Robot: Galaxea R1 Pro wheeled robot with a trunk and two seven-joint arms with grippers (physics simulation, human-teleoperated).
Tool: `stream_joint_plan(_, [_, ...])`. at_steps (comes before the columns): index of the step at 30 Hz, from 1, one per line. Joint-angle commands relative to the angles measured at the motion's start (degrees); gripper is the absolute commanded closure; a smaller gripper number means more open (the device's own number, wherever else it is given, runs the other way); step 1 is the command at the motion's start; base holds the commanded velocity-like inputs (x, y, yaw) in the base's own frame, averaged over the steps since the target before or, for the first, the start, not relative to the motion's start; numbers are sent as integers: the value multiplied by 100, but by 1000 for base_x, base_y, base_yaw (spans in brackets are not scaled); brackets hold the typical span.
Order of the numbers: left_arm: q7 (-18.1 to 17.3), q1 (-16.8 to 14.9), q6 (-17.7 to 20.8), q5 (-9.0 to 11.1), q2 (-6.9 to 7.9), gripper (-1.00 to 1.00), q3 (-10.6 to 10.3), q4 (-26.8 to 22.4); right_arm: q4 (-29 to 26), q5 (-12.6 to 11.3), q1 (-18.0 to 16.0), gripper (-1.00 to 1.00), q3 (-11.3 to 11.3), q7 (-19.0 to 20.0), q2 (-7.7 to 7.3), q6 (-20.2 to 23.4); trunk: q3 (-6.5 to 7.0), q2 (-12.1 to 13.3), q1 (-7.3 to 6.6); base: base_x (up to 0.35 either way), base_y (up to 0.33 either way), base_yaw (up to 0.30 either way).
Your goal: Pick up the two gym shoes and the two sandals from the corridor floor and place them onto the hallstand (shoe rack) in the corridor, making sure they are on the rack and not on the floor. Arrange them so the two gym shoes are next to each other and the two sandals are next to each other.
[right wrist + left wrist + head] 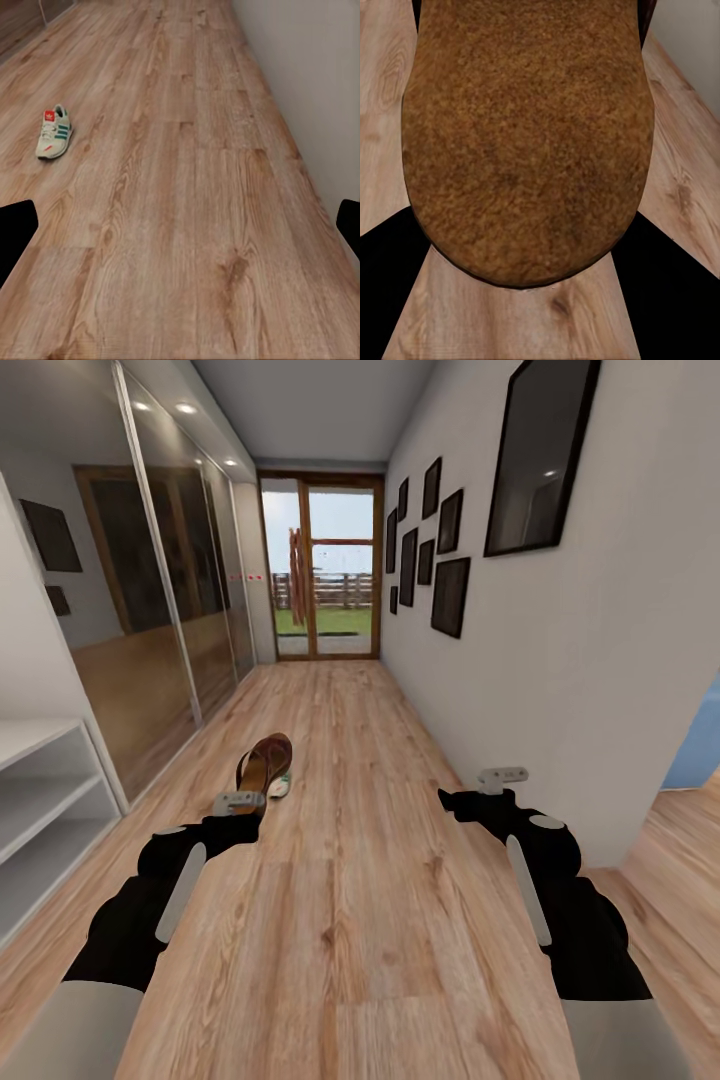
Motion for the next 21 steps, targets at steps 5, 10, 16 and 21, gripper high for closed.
stream_joint_plan(5, [-6, -4, 25, 12, 4, 100, -5, -6, -3, 5, -4, -100, -5, 20, 2, 28, -6, -2, 2, 349, 0, 0])
stream_joint_plan(10, [-6, -4, 25, 12, 4, 100, -5, -6, -6, 5, -4, -100, -5, 20, 2, 27, -6, -2, 2, 349, 0, 0])
stream_joint_plan(16, [-6, -4, 25, 12, 4, 100, -5, -6, -4, 5, -4, -100, -5, 20, 2, 28, -6, -2, 2, 349, 0, 0])
stream_joint_plan(21, [-6, -3, 25, 12, 4, 100, -5, -6, -2, 5, -4, -100, -5, 20, 2, 28, -6, -2, 2, 349, 0, 0])
